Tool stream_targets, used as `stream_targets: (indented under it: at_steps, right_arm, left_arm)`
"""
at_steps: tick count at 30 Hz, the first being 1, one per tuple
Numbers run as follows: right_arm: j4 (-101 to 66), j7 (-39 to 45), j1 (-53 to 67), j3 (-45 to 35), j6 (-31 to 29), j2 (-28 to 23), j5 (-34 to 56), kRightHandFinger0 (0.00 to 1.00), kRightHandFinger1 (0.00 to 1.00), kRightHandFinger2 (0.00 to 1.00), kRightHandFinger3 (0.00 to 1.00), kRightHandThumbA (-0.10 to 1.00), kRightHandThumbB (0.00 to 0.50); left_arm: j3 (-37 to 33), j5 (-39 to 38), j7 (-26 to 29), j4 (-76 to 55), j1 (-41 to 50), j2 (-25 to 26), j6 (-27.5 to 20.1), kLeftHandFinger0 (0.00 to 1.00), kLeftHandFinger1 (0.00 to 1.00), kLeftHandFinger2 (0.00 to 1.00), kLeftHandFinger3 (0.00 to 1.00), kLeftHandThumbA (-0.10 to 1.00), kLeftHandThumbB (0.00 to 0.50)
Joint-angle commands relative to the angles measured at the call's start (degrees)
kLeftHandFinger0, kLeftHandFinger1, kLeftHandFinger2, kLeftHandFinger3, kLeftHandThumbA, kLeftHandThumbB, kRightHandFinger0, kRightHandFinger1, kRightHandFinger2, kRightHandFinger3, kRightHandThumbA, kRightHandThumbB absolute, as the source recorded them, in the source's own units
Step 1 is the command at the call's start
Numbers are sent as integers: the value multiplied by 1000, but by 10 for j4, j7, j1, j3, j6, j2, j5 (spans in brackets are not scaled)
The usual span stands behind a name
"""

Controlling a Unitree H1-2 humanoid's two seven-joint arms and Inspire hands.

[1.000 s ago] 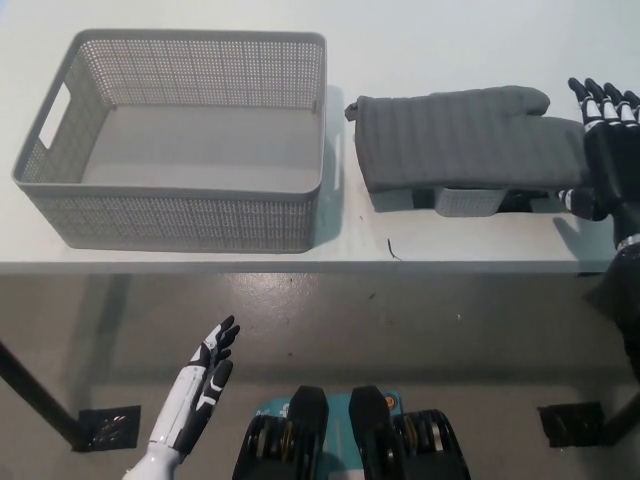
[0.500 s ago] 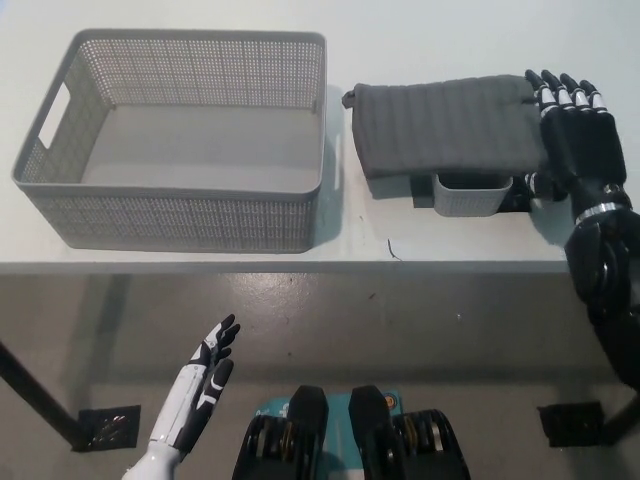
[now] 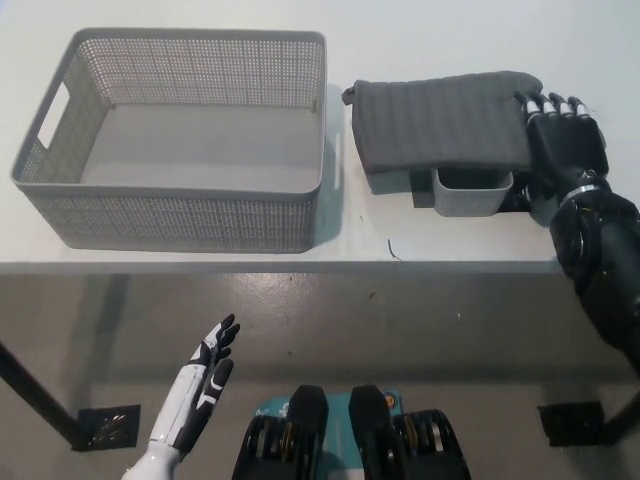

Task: Usethe right hand to pick up a oven gloves on top of a leveled container and place it into another larger container on the left side

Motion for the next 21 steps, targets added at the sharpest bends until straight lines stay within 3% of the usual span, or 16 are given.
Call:
stream_targets:
  at_steps: [1,2,3,5,6,7,8,9,12,13,16,21]
  right_arm:
    - [80,-157,-59,-11,-65,12,33,493,570,663,626,214,269]
    - [100,-227,-59,-13,-90,15,34,23,90,265,287,-85,269]
    - [111,-268,-59,-16,-108,17,37,5,18,182,262,-97,237]
    - [123,-314,-58,-20,-150,20,46,0,207,612,669,-100,196]
    - [128,-318,-60,-19,-154,22,47,0,215,631,713,-100,177]
    - [121,-318,-58,-20,-156,22,48,0,306,713,856,-100,191]
    - [119,-321,-57,-20,-161,21,49,0,335,745,891,-100,201]
    - [118,-332,-56,-19,-171,20,48,0,345,744,914,-100,204]
    - [120,-363,-56,-17,-194,17,47,0,272,703,857,-100,189]
    - [117,-360,-56,-21,-194,17,52,0,274,705,862,-100,164]
    - [112,-374,-57,-21,-187,17,50,0,243,673,811,-100,167]
    - [80,-407,-61,-29,-197,13,51,0,250,698,805,-100,145]
  left_arm:
    - [4,-2,-2,-6,-13,5,-23,1000,1000,1000,1000,1000,212]
    - [4,-2,-1,-5,-13,5,-22,1000,1000,1000,1000,1000,205]
    - [5,-2,-1,-5,-13,5,-21,1000,1000,1000,1000,1000,204]
    - [5,3,2,-6,-13,6,-22,1000,1000,1000,1000,1000,197]
    - [5,3,3,-6,-14,6,-22,1000,1000,1000,1000,1000,197]
    - [6,-3,0,-8,-14,4,-19,1000,1000,1000,1000,1000,206]
    - [6,-3,0,-7,-14,4,-18,1000,1000,1000,1000,1000,210]
    - [5,-3,-1,-7,-14,4,-19,1000,1000,1000,1000,1000,212]
    - [4,-6,-4,-11,-13,5,-15,1000,1000,1000,1000,1000,218]
    - [5,-7,-5,-10,-13,5,-16,1000,1000,1000,1000,1000,215]
    - [4,-3,-4,-12,-12,6,-13,1000,1000,1000,1000,1000,217]
    - [6,-2,0,-6,-16,5,-18,1000,1000,1000,1000,1000,220]
